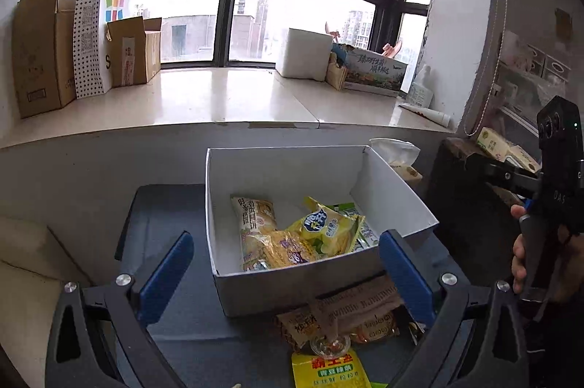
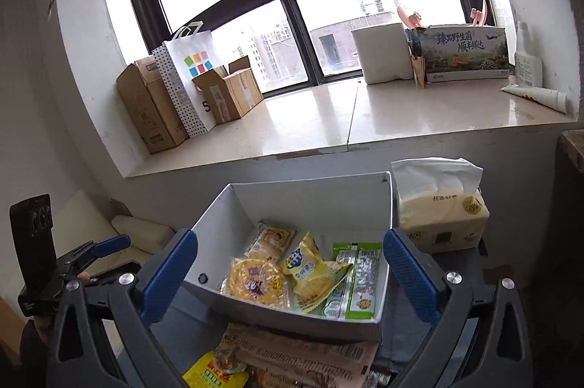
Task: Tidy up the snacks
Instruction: 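Grasp the silver-and-black bag with right tool while left tool grasps yellow spicy-strip bag, then drop the silver bag into the box with right tool while left tool drops yellow bag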
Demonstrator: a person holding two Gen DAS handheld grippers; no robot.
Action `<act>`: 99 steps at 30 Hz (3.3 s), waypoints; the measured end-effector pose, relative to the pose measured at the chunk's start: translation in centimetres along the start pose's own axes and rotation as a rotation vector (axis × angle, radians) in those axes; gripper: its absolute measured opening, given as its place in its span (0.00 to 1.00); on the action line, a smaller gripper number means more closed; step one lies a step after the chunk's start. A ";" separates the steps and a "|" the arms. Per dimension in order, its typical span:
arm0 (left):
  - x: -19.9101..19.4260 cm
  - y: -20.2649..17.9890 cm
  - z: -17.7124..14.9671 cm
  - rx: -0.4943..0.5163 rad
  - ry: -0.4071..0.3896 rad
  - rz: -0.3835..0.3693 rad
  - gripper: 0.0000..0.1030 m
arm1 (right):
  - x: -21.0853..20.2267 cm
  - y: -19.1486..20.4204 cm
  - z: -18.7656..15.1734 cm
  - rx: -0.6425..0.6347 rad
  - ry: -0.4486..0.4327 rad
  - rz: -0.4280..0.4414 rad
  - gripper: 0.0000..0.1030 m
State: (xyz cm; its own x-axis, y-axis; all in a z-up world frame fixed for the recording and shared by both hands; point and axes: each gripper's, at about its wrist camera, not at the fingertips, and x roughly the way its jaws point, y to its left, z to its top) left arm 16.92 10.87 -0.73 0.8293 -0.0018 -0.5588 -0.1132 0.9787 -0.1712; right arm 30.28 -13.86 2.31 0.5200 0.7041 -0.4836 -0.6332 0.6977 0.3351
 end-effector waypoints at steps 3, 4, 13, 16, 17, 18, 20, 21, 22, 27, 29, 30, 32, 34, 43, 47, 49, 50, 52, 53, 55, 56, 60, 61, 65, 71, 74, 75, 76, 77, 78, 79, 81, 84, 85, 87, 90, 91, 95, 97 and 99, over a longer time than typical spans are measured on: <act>-3.1 -0.9 -2.5 0.006 0.004 0.023 1.00 | -2.9 1.3 -2.6 0.029 -0.001 0.023 1.00; -4.3 -1.3 -3.5 0.014 -0.001 0.034 1.00 | -4.0 1.7 -3.7 0.029 -0.007 0.033 1.00; -9.6 -3.2 -11.3 -0.036 0.049 -0.023 1.00 | -7.6 5.3 -15.3 -0.215 0.054 -0.119 1.00; -9.1 -3.4 -12.5 -0.067 0.080 -0.055 1.00 | -7.2 4.6 -17.3 -0.182 0.075 -0.149 1.00; -8.9 -3.5 -12.8 -0.068 0.087 -0.048 1.00 | -6.8 4.0 -17.6 -0.154 0.089 -0.145 1.00; -8.6 -3.5 -12.9 -0.072 0.096 -0.042 1.00 | -6.3 3.5 -17.8 -0.127 0.102 -0.145 1.00; -8.2 -3.5 -13.0 -0.084 0.109 -0.063 1.00 | -5.1 2.3 -17.6 -0.083 0.134 -0.161 1.00; -8.1 -3.4 -13.1 -0.090 0.111 -0.074 1.00 | -4.4 1.8 -17.5 -0.062 0.147 -0.178 1.00; -8.0 -3.5 -13.2 -0.092 0.114 -0.075 1.00 | -3.8 1.3 -17.4 -0.039 0.155 -0.180 1.00; -7.6 -4.0 -13.7 -0.077 0.145 -0.085 1.00 | -0.3 -0.1 -16.5 -0.014 0.199 -0.201 1.00; -7.4 -4.0 -14.0 -0.070 0.152 -0.078 1.00 | 1.0 -0.2 -16.0 -0.037 0.208 -0.230 1.00; -7.4 -4.1 -14.1 -0.071 0.156 -0.082 1.00 | 1.7 -0.3 -15.9 -0.043 0.213 -0.233 1.00; -7.4 -4.2 -14.2 -0.070 0.161 -0.103 1.00 | 2.9 -0.5 -15.6 -0.049 0.224 -0.227 1.00; -7.4 -4.3 -14.2 -0.065 0.164 -0.100 1.00 | 4.2 -0.7 -15.4 -0.070 0.249 -0.253 1.00; -7.0 -4.2 -14.4 -0.067 0.179 -0.094 1.00 | 5.1 -1.8 -15.8 -0.080 0.287 -0.273 0.76; -6.6 -4.1 -14.6 -0.068 0.194 -0.088 1.00 | 3.5 -1.6 -15.7 -0.089 0.292 -0.248 0.64; -6.3 -4.0 -14.8 -0.069 0.200 -0.082 1.00 | 2.6 -1.3 -16.0 -0.100 0.292 -0.238 0.62; -6.2 -4.0 -14.9 -0.071 0.205 -0.082 1.00 | 2.0 -1.2 -16.1 -0.100 0.283 -0.232 0.62; -6.0 -4.0 -15.0 -0.069 0.211 -0.083 1.00 | 0.3 -0.9 -16.2 -0.097 0.251 -0.209 0.61; -5.9 -4.0 -15.1 -0.067 0.215 -0.082 1.00 | -0.7 -0.7 -16.2 -0.093 0.234 -0.196 0.61; -5.5 -4.2 -15.2 -0.062 0.221 -0.079 1.00 | -2.7 -0.3 -16.1 -0.086 0.198 -0.182 0.61; -5.2 -4.3 -15.2 -0.057 0.225 -0.078 1.00 | -3.7 -0.2 -16.1 -0.077 0.177 -0.172 0.61; -3.3 -4.9 -15.4 -0.033 0.251 -0.069 1.00 | -7.6 0.4 -16.3 -0.050 0.105 -0.159 0.61; -2.7 -5.1 -15.4 -0.020 0.259 -0.059 1.00 | -8.4 0.4 -16.4 -0.039 0.100 -0.148 0.61; 0.4 -5.8 -14.8 0.020 0.290 -0.017 1.00 | -10.8 0.4 -16.9 -0.008 0.073 -0.148 0.61; 6.3 -6.6 -14.0 0.060 0.361 0.083 1.00 | -11.2 -0.1 -18.2 0.021 0.087 -0.149 0.61; 9.0 -6.7 -14.2 0.084 0.402 0.133 1.00 | -11.1 -0.1 -18.4 0.027 0.089 -0.145 0.61; 9.7 -6.5 -14.3 0.079 0.416 0.141 1.00 | -11.1 -0.1 -18.4 0.027 0.089 -0.141 0.61; 10.2 -6.3 -14.5 0.067 0.432 0.139 0.96 | -11.1 0.0 -18.4 0.023 0.088 -0.139 0.61; 10.6 -6.0 -14.6 0.049 0.439 0.137 0.90 | -11.1 0.1 -18.5 0.019 0.086 -0.142 0.61; 10.6 -5.8 -14.7 0.037 0.439 0.142 0.83 | -11.1 0.1 -18.5 0.018 0.087 -0.142 0.61; 10.5 -5.8 -14.6 0.045 0.435 0.147 0.80 | -11.0 0.2 -18.6 0.018 0.090 -0.138 0.61; 10.1 -5.7 -14.7 0.031 0.439 0.128 0.79 | -11.0 0.1 -18.6 0.023 0.088 -0.138 0.61; 8.8 -5.0 -14.4 0.002 0.411 0.104 0.75 | -11.0 0.0 -18.6 0.028 0.088 -0.136 0.61; 8.0 -5.0 -14.3 -0.008 0.400 0.097 0.74 | -11.0 0.0 -18.6 0.028 0.090 -0.134 0.61; 6.4 -4.8 -14.0 -0.022 0.373 0.082 0.73 | -10.9 0.1 -18.6 0.026 0.093 -0.130 0.61; 3.6 -4.6 -13.8 -0.041 0.335 0.053 0.71 | -10.6 0.3 -18.7 0.021 0.100 -0.124 0.61; 2.7 -4.5 -13.8 -0.045 0.321 0.040 0.70 | -10.5 0.4 -18.7 0.020 0.101 -0.120 0.61; -1.0 -4.6 -13.2 -0.045 0.259 0.027 0.70 | -10.0 1.1 -18.7 -0.001 0.112 -0.106 0.61; -2.4 -4.2 -12.9 -0.056 0.241 0.012 0.70 | -9.7 1.6 -18.6 -0.007 0.114 -0.095 0.61; -3.4 -4.0 -12.5 -0.060 0.220 0.004 0.70 | -9.2 2.0 -18.2 -0.021 0.118 -0.083 0.61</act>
State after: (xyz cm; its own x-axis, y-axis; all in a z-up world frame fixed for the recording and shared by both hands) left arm 7.68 4.44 -8.27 0.6904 -0.0493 -0.7218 -0.1539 0.9648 -0.2131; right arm 13.75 -21.35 -7.28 0.5010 0.6227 -0.6010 -0.6031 0.7493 0.2736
